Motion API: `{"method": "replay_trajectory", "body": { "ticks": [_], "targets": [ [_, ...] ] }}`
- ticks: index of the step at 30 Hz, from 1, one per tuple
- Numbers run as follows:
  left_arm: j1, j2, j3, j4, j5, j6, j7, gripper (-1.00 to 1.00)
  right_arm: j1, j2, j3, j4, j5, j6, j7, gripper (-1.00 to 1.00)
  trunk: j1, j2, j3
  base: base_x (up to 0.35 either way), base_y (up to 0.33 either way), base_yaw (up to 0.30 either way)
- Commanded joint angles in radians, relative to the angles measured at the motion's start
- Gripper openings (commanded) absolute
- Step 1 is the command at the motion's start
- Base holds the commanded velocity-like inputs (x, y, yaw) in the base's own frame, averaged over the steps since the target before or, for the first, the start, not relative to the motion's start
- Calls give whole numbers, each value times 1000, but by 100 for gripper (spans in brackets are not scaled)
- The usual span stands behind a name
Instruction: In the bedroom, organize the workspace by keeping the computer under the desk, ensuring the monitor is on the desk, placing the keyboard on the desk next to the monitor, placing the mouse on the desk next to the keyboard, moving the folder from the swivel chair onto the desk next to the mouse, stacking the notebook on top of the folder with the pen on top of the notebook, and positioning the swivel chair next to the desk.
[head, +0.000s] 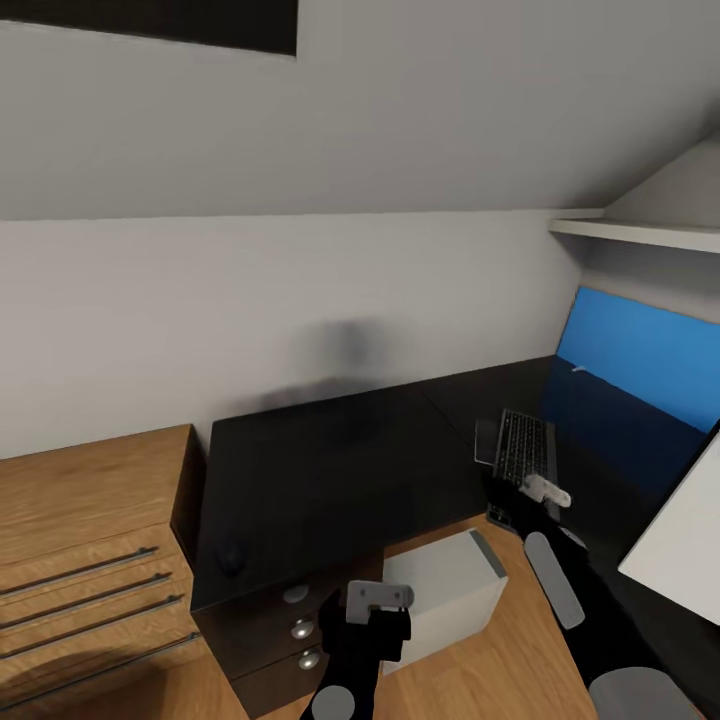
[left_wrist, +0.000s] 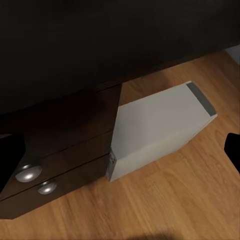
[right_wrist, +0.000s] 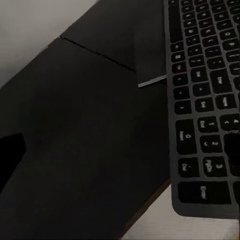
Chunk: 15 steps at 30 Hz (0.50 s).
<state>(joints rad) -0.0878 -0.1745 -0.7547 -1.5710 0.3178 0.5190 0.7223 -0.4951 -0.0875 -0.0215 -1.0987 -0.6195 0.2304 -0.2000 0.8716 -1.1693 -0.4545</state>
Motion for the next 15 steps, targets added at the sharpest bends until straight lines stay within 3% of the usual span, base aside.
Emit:
{"method": "replay_trajectory", "body": {
  "ticks": [1,6,7,15],
  "targets": [
    [-1,0,-1,-1,7,3,9,100,2,0,0,-6,-93,7,-7,100,0,-1,-1,0,0,0],
    [-1,0,0,-1,7,3,9,100,2,-1,0,-7,-135,8,-7,100,0,-1,-1,-5,0,0],
    [-1,0,0,-1,7,3,9,100,3,-3,-1,-5,-151,9,-7,100,0,-1,-1,-231,0,0],
    [-1,0,0,-1,7,3,9,100,3,-3,-15,15,-157,3,-3,100,0,-1,-1,-318,0,0]
  ]
}}
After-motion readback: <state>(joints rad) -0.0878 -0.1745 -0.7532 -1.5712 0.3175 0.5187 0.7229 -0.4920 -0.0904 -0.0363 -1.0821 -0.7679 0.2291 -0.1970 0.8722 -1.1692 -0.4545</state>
